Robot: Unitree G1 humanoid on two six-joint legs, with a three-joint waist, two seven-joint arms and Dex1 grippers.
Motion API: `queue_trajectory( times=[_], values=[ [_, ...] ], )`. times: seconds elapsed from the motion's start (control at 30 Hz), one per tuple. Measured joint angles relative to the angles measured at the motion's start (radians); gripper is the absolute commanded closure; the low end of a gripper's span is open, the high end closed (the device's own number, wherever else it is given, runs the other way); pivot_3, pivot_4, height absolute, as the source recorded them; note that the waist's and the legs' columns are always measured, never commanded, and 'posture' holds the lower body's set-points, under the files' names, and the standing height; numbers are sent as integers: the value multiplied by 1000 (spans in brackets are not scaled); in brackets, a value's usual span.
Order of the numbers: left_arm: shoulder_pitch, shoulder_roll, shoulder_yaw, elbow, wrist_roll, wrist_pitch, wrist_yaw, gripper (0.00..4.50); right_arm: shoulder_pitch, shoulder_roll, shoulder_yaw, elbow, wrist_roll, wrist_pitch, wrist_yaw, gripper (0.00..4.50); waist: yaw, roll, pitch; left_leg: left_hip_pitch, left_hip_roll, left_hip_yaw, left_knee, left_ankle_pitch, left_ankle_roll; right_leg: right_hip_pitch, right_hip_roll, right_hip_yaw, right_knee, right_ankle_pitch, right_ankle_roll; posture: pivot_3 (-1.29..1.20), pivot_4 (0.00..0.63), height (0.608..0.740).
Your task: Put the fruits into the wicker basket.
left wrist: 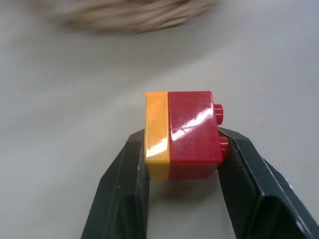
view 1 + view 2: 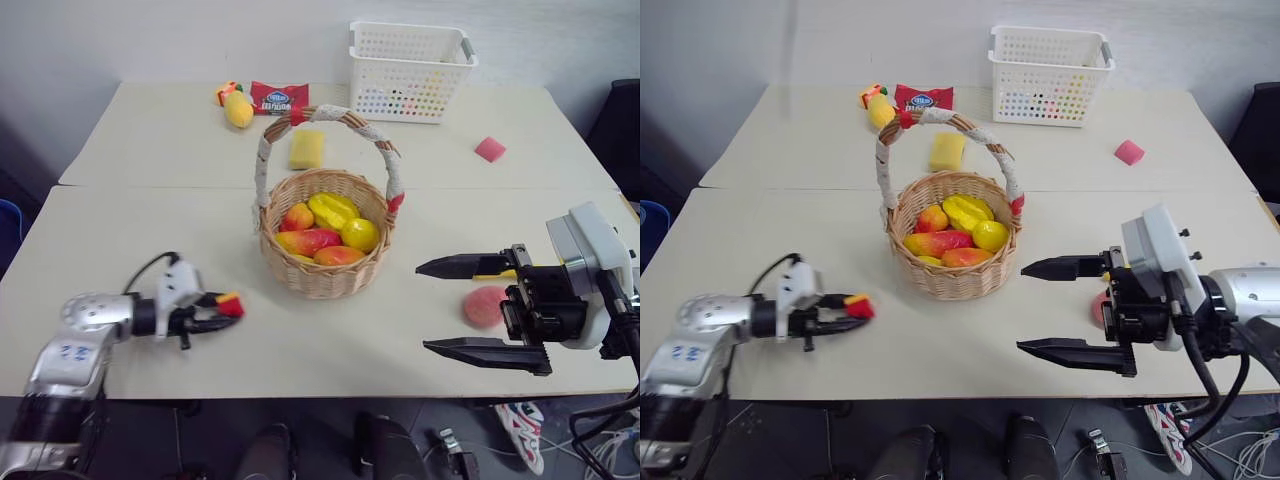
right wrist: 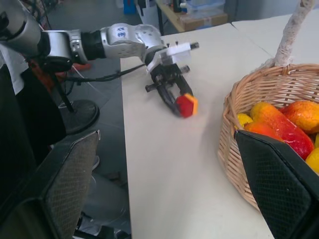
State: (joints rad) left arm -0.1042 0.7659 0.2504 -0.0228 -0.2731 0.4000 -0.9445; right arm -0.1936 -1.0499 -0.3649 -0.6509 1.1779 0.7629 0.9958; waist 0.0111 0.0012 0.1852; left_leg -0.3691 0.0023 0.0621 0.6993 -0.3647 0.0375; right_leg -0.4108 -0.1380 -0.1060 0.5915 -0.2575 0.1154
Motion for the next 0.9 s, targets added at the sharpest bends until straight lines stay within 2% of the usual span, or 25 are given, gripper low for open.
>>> queue_trajectory(
  times=[0.1,0.17,0.3,0.47,0.6,0.67,0.73,0.8,0.9],
  values=[
    [97,-25,140,-57,2,99,163,2971,-26,27,23,16,-11,-1,-12,0,1,0,0,1,-1,0,0,0,0,0,-1,0,0,0,0,0,150,740],
    [138,-45,192,-91,2,154,245,2971,-45,44,46,33,-22,-4,-20,0,1,0,0,1,-1,0,0,0,-1,0,-2,1,0,0,0,0,150,740],
    [162,-58,226,-121,4,215,341,1619,-68,64,86,64,-72,-20,-23,0,3,1,0,2,-1,0,-1,-1,-2,-1,-2,1,0,-1,-2,0,150,740],
    [125,-55,262,-106,-38,271,359,62,-44,78,74,80,-131,-21,-62,0,8,0,0,1,0,0,-1,-1,-3,-3,-2,1,0,-2,-3,0,150,740],
    [61,57,380,-143,-224,369,228,62,100,95,-46,69,-151,-13,-147,0,18,-3,-1,-3,0,-2,-1,-1,-4,-3,-2,-1,1,-2,-3,0,150,740],
    [10,154,455,-213,-371,426,113,62,218,101,-167,56,-156,7,-185,0,20,-3,-1,-3,-2,-2,-1,-2,-3,-1,-3,-1,0,-2,-3,0,150,740],
    [-16,201,472,-268,-454,450,44,62,293,107,-239,47,-158,27,-205,0,16,0,-2,-1,-4,-1,-1,-2,-1,0,-4,-1,-1,-2,-3,0,150,740],
    [-40,226,441,-319,-549,487,-22,62,384,124,-312,34,-167,49,-229,0,14,2,-2,0,-6,1,-2,-2,0,0,0,-2,-1,-1,-3,0,150,740],
    [-107,230,290,-406,-664,516,-104,62,457,158,-351,27,-221,57,-291,0,14,1,-1,1,-4,3,-1,-1,0,1,5,-1,0,-1,-1,0,150,740]
  ],
)
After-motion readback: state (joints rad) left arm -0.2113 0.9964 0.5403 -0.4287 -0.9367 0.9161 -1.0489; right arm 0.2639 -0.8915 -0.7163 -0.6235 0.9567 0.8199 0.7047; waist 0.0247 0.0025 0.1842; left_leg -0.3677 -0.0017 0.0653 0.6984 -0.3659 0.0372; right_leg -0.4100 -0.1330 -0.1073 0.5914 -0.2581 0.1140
